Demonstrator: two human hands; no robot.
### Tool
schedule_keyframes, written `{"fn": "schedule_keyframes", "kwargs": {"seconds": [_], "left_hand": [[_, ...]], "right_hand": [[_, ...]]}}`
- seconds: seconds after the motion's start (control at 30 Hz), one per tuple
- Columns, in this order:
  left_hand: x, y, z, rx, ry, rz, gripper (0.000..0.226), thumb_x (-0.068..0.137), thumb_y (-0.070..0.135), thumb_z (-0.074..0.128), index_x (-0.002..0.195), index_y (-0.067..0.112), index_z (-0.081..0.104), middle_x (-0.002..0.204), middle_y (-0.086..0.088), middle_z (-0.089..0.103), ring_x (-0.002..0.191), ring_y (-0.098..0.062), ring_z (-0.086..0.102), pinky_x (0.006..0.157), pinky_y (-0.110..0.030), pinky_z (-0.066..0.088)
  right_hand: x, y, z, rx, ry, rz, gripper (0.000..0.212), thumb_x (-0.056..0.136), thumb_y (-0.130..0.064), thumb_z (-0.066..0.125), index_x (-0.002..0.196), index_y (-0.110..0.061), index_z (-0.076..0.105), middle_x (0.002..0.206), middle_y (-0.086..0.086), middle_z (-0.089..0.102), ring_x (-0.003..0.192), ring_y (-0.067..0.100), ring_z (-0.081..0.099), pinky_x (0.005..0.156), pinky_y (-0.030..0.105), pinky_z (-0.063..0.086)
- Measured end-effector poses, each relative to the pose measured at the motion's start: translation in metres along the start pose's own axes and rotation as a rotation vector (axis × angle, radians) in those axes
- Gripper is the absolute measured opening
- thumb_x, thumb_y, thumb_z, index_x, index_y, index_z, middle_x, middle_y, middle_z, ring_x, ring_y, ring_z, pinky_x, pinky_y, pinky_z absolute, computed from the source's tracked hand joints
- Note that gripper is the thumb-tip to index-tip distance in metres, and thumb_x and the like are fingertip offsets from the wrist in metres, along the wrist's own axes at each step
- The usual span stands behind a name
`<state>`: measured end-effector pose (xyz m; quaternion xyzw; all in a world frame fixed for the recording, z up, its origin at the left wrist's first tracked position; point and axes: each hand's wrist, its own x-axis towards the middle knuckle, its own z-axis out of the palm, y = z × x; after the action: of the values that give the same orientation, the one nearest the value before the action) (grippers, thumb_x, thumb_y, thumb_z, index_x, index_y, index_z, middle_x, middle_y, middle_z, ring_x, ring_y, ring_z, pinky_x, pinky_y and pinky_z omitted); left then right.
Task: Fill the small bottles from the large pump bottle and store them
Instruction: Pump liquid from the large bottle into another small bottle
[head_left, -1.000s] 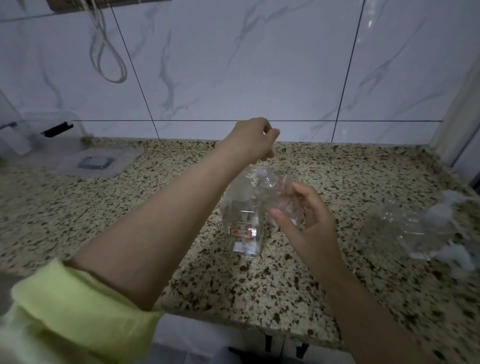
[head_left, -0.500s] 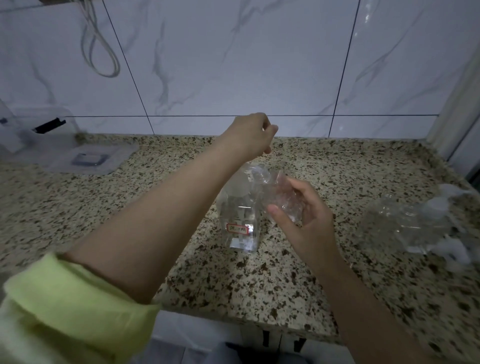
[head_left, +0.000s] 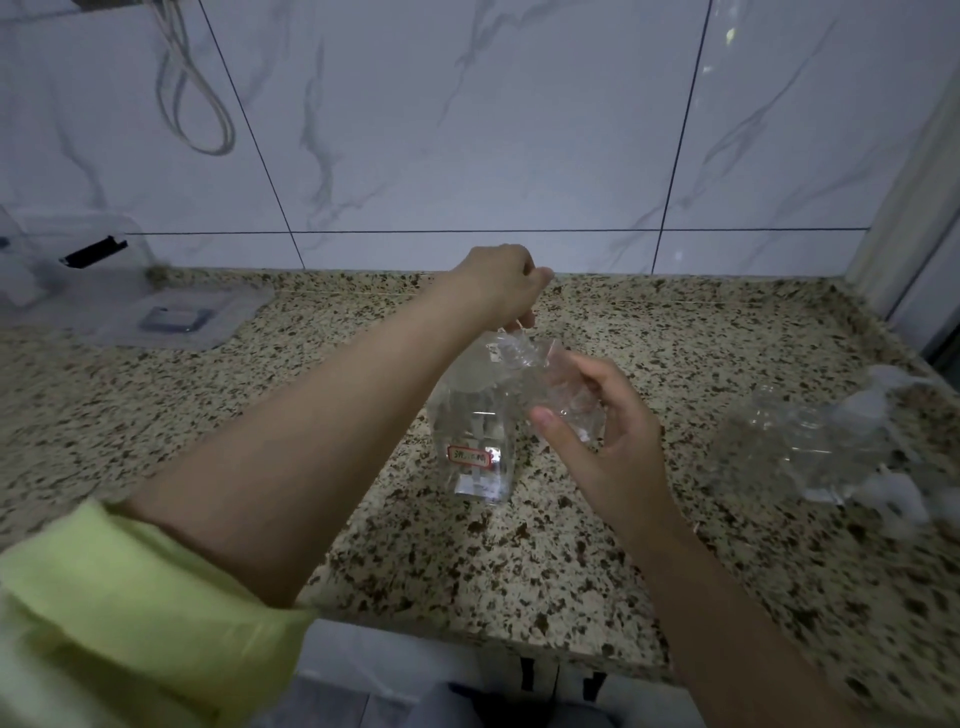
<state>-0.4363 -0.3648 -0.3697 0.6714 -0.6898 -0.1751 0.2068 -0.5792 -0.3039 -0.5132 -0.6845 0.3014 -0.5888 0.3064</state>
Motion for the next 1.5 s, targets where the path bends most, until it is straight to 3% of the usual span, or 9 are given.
{"fn": "schedule_keyframes", "kwargs": {"seconds": [0.27, 0.53, 0.67, 0.8, 0.97, 1.1, 1.33, 1.5], "left_hand": [[0.0, -0.0017, -0.0004, -0.042, -0.011, -0.025, 0.032, 0.106, 0.036, 0.039, 0.115, 0.012, 0.058, 0.092, -0.002, 0.075, 0.082, -0.017, 0.072, 0.079, -0.033, 0.056], [0.0018, -0.0025, -0.0012, -0.063, -0.05, -0.059, 0.035, 0.106, 0.037, 0.038, 0.118, 0.013, 0.06, 0.092, -0.002, 0.075, 0.082, -0.018, 0.071, 0.084, -0.036, 0.056], [0.0025, 0.0016, -0.0016, -0.078, -0.063, -0.036, 0.033, 0.106, 0.034, 0.038, 0.116, 0.013, 0.062, 0.093, -0.003, 0.076, 0.085, -0.02, 0.072, 0.077, -0.032, 0.054], [0.0038, -0.0026, 0.0003, -0.015, -0.129, -0.045, 0.037, 0.106, 0.041, 0.037, 0.115, 0.016, 0.063, 0.092, 0.001, 0.077, 0.087, -0.018, 0.072, 0.086, -0.033, 0.052], [0.0034, -0.0044, -0.0013, -0.03, -0.173, -0.06, 0.042, 0.106, 0.043, 0.036, 0.114, 0.016, 0.067, 0.094, 0.0, 0.077, 0.087, -0.015, 0.071, 0.073, -0.027, 0.047], [0.0044, -0.0023, -0.0013, -0.029, -0.163, -0.056, 0.043, 0.106, 0.045, 0.035, 0.112, 0.019, 0.068, 0.091, 0.001, 0.077, 0.089, -0.016, 0.071, 0.078, -0.028, 0.048], [0.004, -0.0024, -0.0012, 0.01, -0.14, -0.078, 0.046, 0.106, 0.047, 0.033, 0.115, 0.017, 0.067, 0.091, -0.001, 0.078, 0.09, -0.015, 0.071, 0.069, -0.024, 0.043], [0.0074, 0.0023, -0.0071, -0.021, -0.178, -0.115, 0.05, 0.105, 0.05, 0.03, 0.117, 0.017, 0.065, 0.09, -0.001, 0.078, 0.094, -0.02, 0.071, 0.079, -0.028, 0.046]], "right_hand": [[0.0009, -0.0024, -0.0001, 0.017, 0.003, -0.004, 0.047, 0.086, -0.034, 0.074, 0.13, -0.03, 0.059, 0.117, -0.011, 0.068, 0.115, 0.016, 0.064, 0.101, 0.045, 0.054], [-0.0005, -0.0002, -0.0016, 0.008, -0.011, 0.014, 0.047, 0.087, -0.024, 0.078, 0.131, -0.022, 0.061, 0.115, -0.008, 0.068, 0.112, 0.015, 0.064, 0.101, 0.044, 0.053], [-0.0004, 0.0006, -0.002, 0.003, -0.015, 0.029, 0.047, 0.086, -0.025, 0.078, 0.13, -0.021, 0.061, 0.115, -0.009, 0.068, 0.113, 0.014, 0.064, 0.1, 0.046, 0.054], [-0.0008, -0.0003, -0.0015, 0.01, 0.0, 0.01, 0.051, 0.086, -0.033, 0.076, 0.132, -0.016, 0.061, 0.118, -0.008, 0.067, 0.115, 0.015, 0.063, 0.101, 0.043, 0.054], [-0.0002, -0.0014, -0.0023, 0.02, -0.009, 0.005, 0.05, 0.086, -0.035, 0.074, 0.132, -0.02, 0.061, 0.117, -0.008, 0.068, 0.114, 0.016, 0.063, 0.101, 0.04, 0.053], [0.0004, -0.0031, -0.0023, 0.032, -0.016, 0.018, 0.05, 0.085, -0.034, 0.076, 0.13, -0.019, 0.062, 0.119, -0.009, 0.067, 0.116, 0.014, 0.063, 0.102, 0.034, 0.052], [-0.0003, -0.0072, -0.0016, 0.031, -0.022, 0.026, 0.049, 0.084, -0.035, 0.074, 0.129, -0.019, 0.062, 0.115, -0.013, 0.067, 0.114, 0.012, 0.063, 0.101, 0.034, 0.052], [0.0001, -0.009, -0.0012, 0.04, -0.042, 0.052, 0.047, 0.085, -0.028, 0.076, 0.13, -0.023, 0.062, 0.116, -0.016, 0.068, 0.115, 0.009, 0.064, 0.101, 0.03, 0.052]]}}
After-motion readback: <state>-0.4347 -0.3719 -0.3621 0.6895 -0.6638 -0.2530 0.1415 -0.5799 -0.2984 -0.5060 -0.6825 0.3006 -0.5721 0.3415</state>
